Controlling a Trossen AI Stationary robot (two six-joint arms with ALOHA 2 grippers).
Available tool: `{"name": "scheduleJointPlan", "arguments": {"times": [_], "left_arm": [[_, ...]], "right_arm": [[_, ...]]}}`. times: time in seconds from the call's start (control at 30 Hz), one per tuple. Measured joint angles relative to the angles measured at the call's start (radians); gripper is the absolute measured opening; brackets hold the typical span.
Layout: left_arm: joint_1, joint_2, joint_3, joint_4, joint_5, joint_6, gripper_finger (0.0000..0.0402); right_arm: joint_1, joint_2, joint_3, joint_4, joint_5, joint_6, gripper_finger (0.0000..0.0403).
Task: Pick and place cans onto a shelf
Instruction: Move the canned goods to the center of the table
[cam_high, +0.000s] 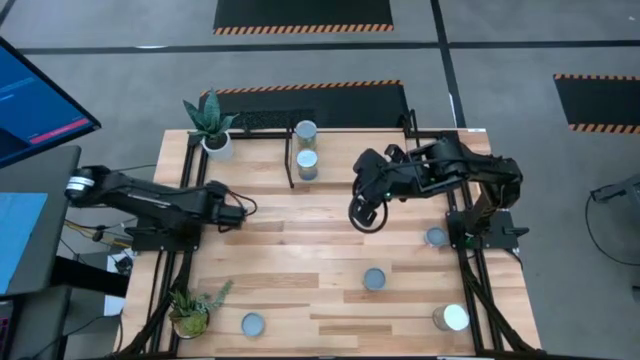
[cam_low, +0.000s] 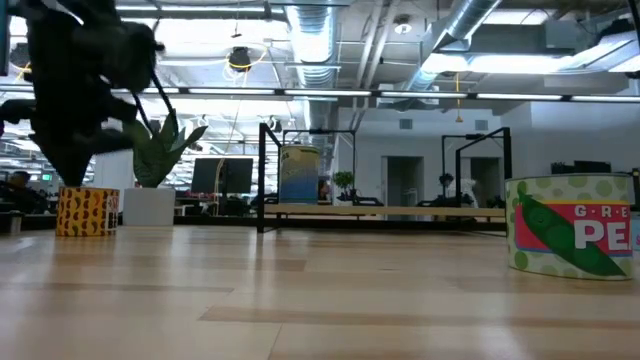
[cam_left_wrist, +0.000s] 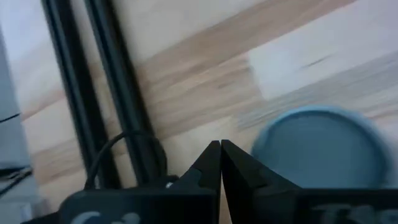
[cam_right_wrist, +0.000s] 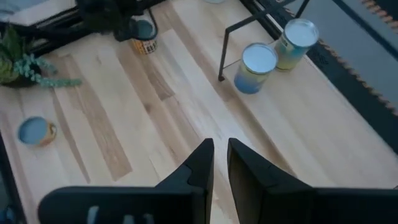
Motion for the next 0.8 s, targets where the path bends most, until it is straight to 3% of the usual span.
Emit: {"name": "scheduleJointPlan", "arguments": {"times": [0.1, 0.23, 0.43, 0.53, 0.67, 0.8], "left_arm": [[0.020, 0.075, 0.010, 0.047, 0.055, 0.064, 0.0000], [0.020, 0.137, 0.062, 0.264, 0.147, 0.198, 0.0000], [0.020, 0.221, 0.251, 0.539, 0.223, 0.416, 0.0000], [0.005, 0.242, 0.374, 0.470, 0.230, 0.519, 0.0000], [-0.038, 0.251, 0.472, 0.139, 0.157, 0.496, 0.0000], [-0.129, 0.251, 0.439, 0.089, 0.308, 0.517, 0.0000]], "right_arm": [[0.006, 0.000, 0.000, 0.000, -0.001, -0.036, 0.0070], [0.005, 0.000, 0.000, 0.000, -0.002, -0.060, 0.0070], [0.005, -0.011, 0.000, 0.001, -0.001, -0.065, 0.0070], [0.005, -0.010, 0.000, 0.001, -0.002, -0.062, 0.0070], [0.022, -0.019, 0.000, 0.002, 0.002, -0.026, 0.0070], [0.054, -0.017, 0.000, 0.001, 0.037, -0.004, 0.0070]]}}
